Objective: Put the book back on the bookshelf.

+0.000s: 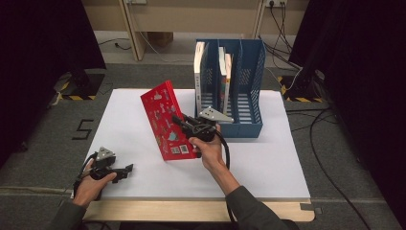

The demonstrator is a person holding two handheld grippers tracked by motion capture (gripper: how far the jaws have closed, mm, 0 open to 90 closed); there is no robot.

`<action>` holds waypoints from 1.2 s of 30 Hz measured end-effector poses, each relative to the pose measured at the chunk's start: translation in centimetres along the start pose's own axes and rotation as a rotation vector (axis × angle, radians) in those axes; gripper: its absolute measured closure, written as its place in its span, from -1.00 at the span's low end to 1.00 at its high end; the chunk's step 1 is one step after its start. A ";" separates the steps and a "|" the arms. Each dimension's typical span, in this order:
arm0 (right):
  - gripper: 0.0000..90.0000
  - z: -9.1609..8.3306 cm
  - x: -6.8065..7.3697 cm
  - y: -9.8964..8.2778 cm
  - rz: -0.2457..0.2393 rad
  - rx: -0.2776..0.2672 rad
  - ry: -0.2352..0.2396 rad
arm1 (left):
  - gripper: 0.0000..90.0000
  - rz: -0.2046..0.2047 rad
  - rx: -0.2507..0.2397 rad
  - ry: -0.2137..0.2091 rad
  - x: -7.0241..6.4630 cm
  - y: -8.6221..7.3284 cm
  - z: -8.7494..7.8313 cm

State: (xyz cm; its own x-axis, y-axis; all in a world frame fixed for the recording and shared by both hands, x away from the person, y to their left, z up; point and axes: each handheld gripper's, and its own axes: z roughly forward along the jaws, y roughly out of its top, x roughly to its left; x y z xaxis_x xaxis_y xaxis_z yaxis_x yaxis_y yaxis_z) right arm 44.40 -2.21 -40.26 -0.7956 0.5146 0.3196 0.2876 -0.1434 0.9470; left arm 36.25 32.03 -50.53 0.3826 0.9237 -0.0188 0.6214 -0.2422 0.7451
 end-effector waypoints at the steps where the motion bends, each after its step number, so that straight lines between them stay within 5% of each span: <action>1: 0.66 -0.2 0.0 -0.1 -0.011 -0.006 0.001 | -0.64 -0.001 0.000 -0.001 0.0 0.0 0.0; 19: 0.74 -4.8 0.7 -1.3 -0.119 0.009 0.038 | -0.65 0.009 -0.006 -0.014 0.2 -0.2 0.0; 36: 0.73 -9.0 0.3 -3.0 -0.153 0.060 0.042 | -0.66 0.013 -0.007 -0.016 0.3 -0.2 0.0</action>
State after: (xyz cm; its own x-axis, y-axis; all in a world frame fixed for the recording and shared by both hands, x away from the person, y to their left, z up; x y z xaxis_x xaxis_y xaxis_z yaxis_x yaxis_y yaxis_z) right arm 38.51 -9.19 -42.72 -0.8536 0.4909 0.1743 0.1917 -0.0150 0.9813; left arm 36.21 32.35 -50.67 0.4020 0.9154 -0.0198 0.6112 -0.2521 0.7502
